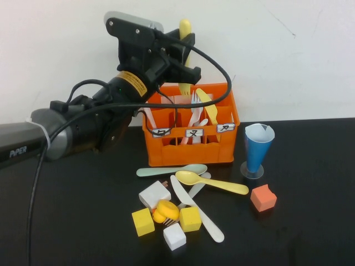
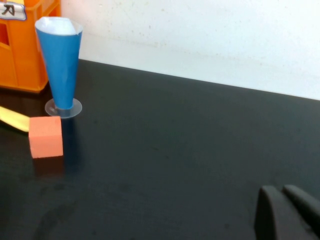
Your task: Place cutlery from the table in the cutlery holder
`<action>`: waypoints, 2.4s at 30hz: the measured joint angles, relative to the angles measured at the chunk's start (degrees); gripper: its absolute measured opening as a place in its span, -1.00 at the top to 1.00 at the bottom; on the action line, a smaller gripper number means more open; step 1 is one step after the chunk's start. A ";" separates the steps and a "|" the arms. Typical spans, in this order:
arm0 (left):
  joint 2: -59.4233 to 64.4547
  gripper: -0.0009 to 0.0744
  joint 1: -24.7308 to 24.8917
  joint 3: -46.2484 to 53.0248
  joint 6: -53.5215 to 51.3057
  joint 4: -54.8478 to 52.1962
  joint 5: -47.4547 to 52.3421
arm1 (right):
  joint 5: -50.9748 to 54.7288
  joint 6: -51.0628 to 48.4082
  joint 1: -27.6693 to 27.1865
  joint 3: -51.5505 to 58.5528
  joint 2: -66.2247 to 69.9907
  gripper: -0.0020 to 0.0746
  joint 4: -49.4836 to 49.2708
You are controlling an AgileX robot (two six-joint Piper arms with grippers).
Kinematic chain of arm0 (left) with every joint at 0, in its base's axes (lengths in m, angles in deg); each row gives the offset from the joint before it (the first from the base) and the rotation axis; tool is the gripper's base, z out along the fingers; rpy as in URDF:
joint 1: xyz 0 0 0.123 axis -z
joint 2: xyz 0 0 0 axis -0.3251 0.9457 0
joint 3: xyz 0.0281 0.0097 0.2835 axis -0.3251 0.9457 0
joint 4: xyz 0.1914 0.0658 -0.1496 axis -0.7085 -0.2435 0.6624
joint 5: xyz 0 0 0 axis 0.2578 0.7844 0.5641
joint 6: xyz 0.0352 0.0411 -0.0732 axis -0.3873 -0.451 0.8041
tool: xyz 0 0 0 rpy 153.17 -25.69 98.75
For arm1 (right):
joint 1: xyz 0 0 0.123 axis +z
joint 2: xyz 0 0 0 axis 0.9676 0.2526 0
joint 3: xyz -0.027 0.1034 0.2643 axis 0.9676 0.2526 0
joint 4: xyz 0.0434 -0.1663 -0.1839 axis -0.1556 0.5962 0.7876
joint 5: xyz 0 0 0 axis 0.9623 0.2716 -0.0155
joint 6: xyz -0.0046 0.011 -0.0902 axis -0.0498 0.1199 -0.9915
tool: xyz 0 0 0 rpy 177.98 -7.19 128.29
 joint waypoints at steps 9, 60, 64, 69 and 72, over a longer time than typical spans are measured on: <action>2.65 0.48 -0.12 0.00 0.12 -1.41 5.75 | 0.00 0.00 0.00 0.00 0.00 0.95 0.00; -85.56 0.98 -1.75 48.16 10.75 -0.68 70.62 | 0.00 0.10 0.00 0.00 0.00 0.95 0.00; -94.74 0.98 -3.22 51.27 12.61 -3.27 74.46 | 0.00 0.10 0.00 0.00 0.00 0.95 0.00; -104.69 0.98 -10.61 56.71 10.47 -0.49 76.49 | 0.00 0.10 0.00 0.00 0.00 0.95 0.00; -108.47 0.98 -15.24 60.44 3.13 4.07 74.26 | 0.00 0.10 0.00 0.00 0.00 0.95 0.00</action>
